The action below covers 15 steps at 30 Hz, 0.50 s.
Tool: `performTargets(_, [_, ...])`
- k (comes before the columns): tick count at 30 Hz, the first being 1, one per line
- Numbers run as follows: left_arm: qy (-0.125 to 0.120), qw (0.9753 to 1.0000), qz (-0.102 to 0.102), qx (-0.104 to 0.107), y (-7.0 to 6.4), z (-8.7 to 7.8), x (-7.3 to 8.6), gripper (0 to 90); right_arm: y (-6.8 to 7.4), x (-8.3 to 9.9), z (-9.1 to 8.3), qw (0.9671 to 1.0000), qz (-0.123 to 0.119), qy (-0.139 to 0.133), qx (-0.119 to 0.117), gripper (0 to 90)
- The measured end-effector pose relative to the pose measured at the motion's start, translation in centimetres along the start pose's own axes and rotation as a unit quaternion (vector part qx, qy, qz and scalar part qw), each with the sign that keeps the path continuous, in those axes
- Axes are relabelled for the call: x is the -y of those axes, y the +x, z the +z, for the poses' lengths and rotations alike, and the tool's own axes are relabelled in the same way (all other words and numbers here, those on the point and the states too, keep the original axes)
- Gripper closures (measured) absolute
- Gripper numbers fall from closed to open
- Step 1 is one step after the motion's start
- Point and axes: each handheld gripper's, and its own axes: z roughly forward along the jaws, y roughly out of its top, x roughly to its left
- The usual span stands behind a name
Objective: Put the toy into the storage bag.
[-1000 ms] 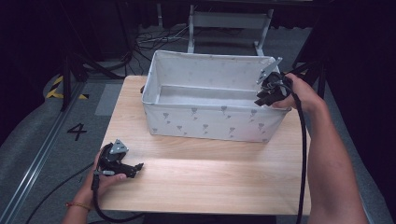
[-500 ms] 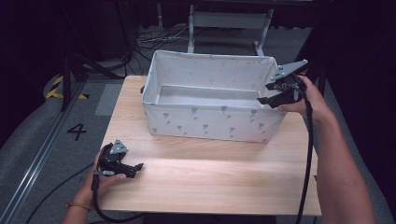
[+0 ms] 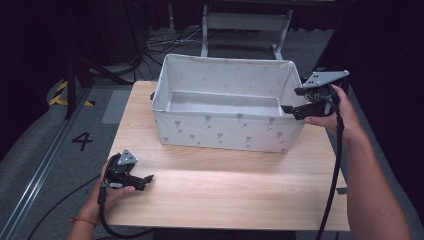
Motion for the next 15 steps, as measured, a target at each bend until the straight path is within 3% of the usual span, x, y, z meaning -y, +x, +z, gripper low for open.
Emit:
performTargets(7, [0.0,1.0,0.0,0.0,0.0,0.0,0.0,1.0,1.0,0.8,-1.1,0.9994,0.01,-0.01,0.03,23.4])
performTargets(15, [0.0,1.0,-0.001,0.0,0.0,0.0,0.0,1.0,1.9,2.5,-2.2,0.9986,0.015,-0.017,0.047,21.7])
